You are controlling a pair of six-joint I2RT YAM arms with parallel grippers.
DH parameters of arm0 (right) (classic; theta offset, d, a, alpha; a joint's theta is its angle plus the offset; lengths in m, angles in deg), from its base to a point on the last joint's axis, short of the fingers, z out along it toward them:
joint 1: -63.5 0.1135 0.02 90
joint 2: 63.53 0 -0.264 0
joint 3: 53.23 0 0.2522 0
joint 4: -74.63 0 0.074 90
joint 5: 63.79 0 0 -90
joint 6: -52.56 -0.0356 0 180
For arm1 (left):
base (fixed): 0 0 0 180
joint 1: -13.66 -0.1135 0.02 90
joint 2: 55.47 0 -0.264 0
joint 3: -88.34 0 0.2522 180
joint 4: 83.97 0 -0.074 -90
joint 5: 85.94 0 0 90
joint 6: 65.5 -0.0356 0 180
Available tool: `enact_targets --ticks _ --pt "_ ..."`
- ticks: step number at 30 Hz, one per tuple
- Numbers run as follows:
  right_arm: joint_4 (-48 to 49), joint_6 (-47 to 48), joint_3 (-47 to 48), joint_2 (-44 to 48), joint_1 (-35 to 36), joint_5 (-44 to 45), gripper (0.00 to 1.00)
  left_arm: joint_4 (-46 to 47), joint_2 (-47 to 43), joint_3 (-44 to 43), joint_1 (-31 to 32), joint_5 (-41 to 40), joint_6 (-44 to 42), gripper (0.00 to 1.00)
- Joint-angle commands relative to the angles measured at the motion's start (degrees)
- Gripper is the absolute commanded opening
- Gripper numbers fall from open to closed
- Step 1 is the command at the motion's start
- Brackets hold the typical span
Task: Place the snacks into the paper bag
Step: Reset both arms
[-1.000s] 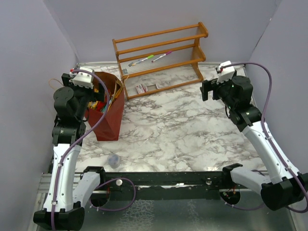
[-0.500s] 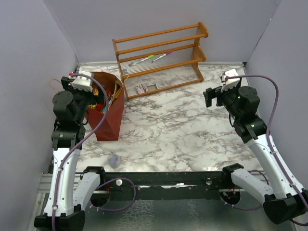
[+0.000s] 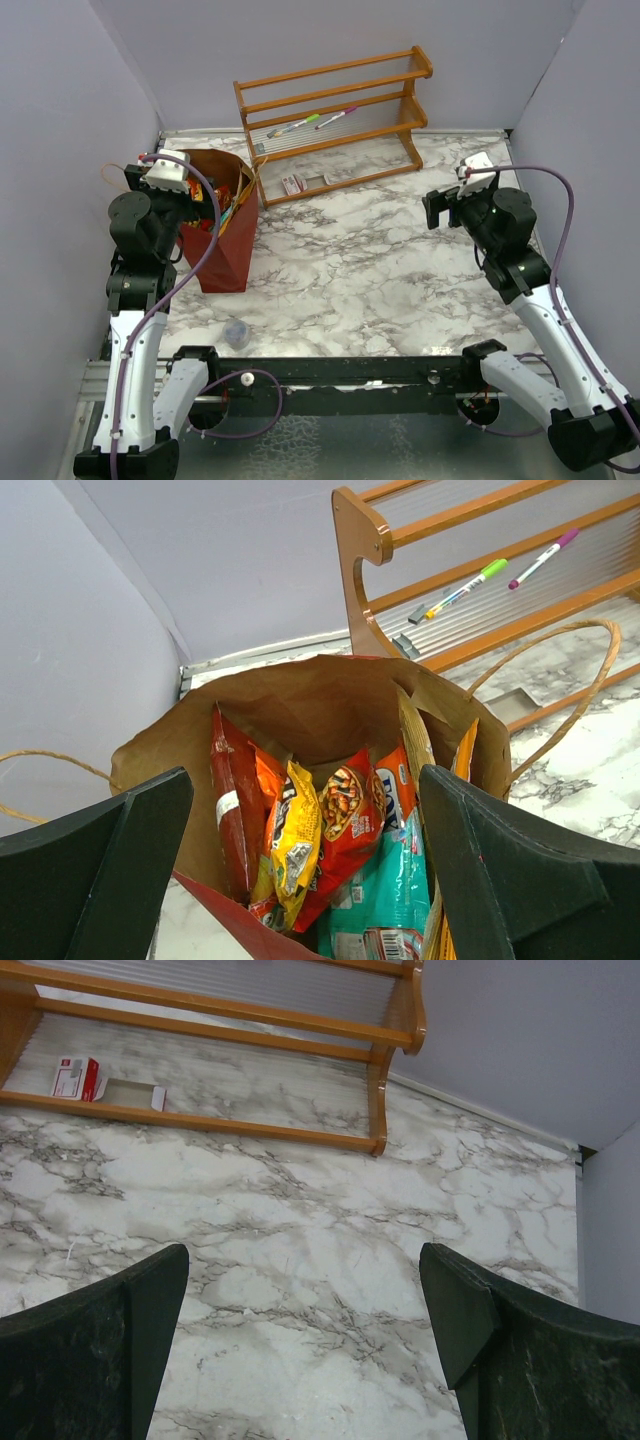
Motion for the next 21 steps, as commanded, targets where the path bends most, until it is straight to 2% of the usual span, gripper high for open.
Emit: enact_targets --ticks 1,21 --pt "2.92 0.88 -0.78 1.47 -0.21 1.72 0.99 -1.44 -0.66 -1.55 -0.43 1.38 0.50 0.99" --pt "4.53 2.46 -3.15 4.18 -0.21 2.38 0.99 -1.76 -1.09 -0.72 -1.86 1.37 0.54 0.99"
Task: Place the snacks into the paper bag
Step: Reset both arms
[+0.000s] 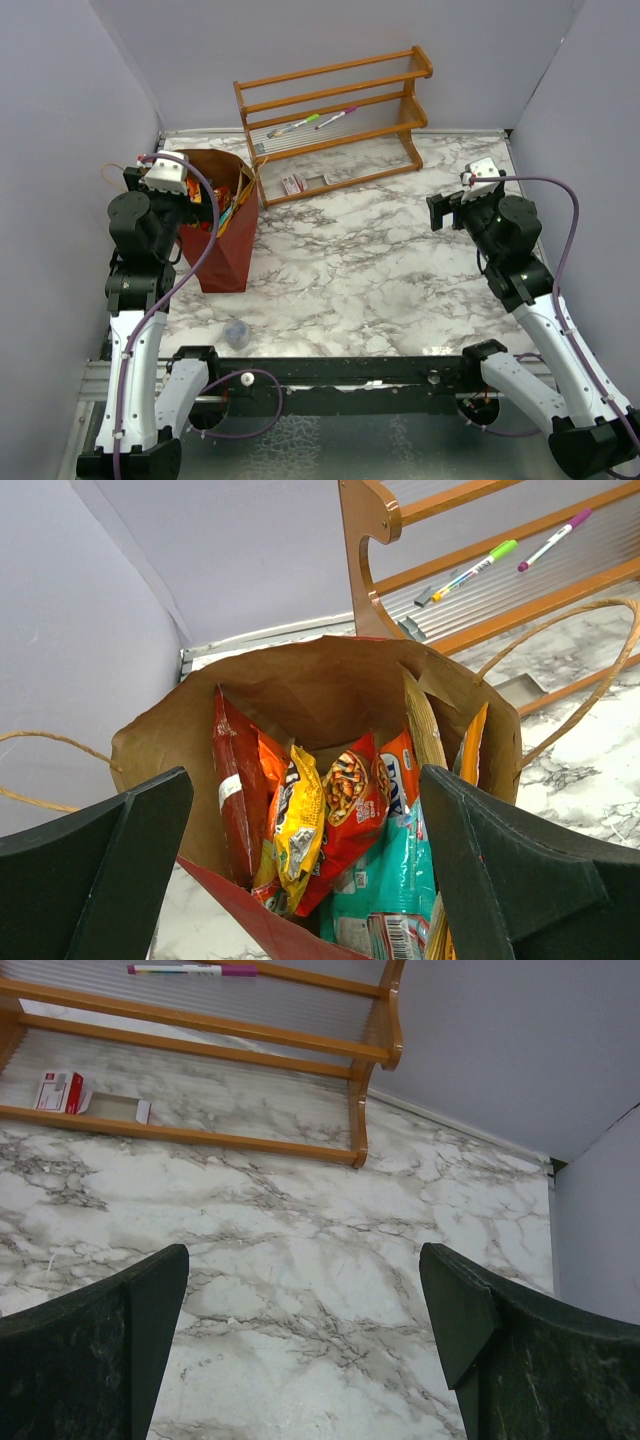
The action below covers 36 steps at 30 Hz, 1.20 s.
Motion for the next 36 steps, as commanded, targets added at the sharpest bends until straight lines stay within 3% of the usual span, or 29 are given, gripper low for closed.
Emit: enact_targets --ticks 1,36 --pt "2.11 0.90 -0.65 1.07 -0.21 1.04 0.99 0.37 -1.10 -0.70 -0.73 0.65 0.51 0.99" --pt "2.98 2.21 -1.67 0.40 -0.21 1.98 0.99 1.35 -0.22 0.16 -0.87 0.68 -0.37 0.99"
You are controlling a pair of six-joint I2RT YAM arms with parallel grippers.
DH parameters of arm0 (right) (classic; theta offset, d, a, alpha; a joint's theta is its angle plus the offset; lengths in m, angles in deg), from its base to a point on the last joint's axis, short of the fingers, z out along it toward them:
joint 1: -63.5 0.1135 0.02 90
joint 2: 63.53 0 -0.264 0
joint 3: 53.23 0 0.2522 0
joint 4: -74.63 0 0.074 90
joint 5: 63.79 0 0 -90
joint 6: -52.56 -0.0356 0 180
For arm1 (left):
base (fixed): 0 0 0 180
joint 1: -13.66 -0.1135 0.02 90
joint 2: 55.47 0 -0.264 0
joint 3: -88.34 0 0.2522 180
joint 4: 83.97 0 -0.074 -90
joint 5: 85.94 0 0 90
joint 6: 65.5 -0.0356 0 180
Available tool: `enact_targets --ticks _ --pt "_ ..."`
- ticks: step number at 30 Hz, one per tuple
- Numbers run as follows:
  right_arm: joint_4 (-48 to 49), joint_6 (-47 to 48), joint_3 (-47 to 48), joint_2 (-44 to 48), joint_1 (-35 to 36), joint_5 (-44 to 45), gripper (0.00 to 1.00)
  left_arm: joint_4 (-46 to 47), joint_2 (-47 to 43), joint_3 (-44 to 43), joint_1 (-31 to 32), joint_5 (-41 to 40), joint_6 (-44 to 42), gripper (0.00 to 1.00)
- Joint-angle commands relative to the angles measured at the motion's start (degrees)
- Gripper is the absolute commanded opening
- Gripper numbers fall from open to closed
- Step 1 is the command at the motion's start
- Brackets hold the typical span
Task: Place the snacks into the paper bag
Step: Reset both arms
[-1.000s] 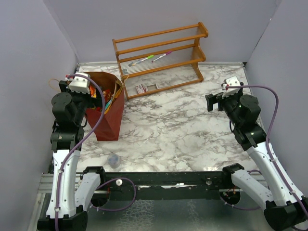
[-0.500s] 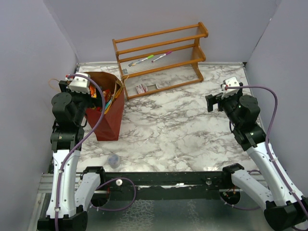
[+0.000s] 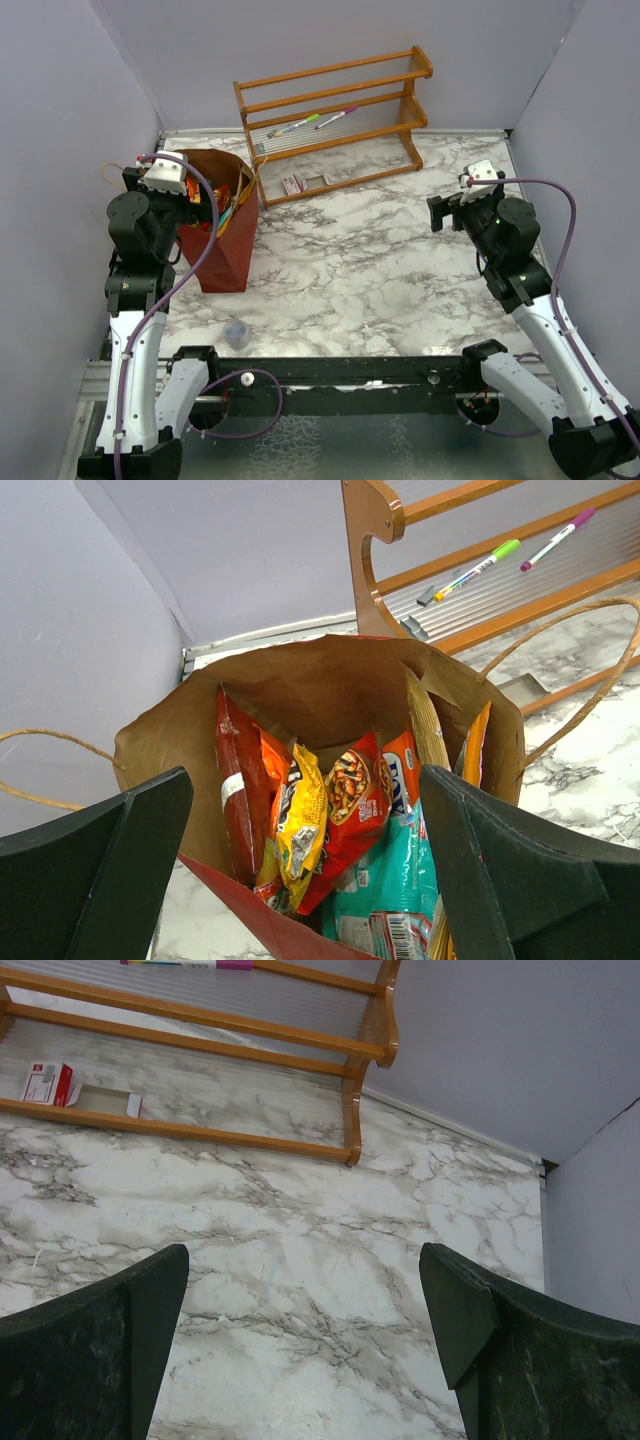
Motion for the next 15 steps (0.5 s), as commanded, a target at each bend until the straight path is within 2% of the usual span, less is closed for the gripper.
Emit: enact_targets --ticks 1,15 --pt "2.05 0.76 -0.48 0.06 -0.21 1.59 0.99 1.51 -0.16 0.22 -0.51 0.68 -0.31 0.99" --pt "2.11 0.93 -0.62 0.01 -0.21 1.58 0.99 1.56 -0.18 0.42 -0.50 0.37 -0.48 0.99"
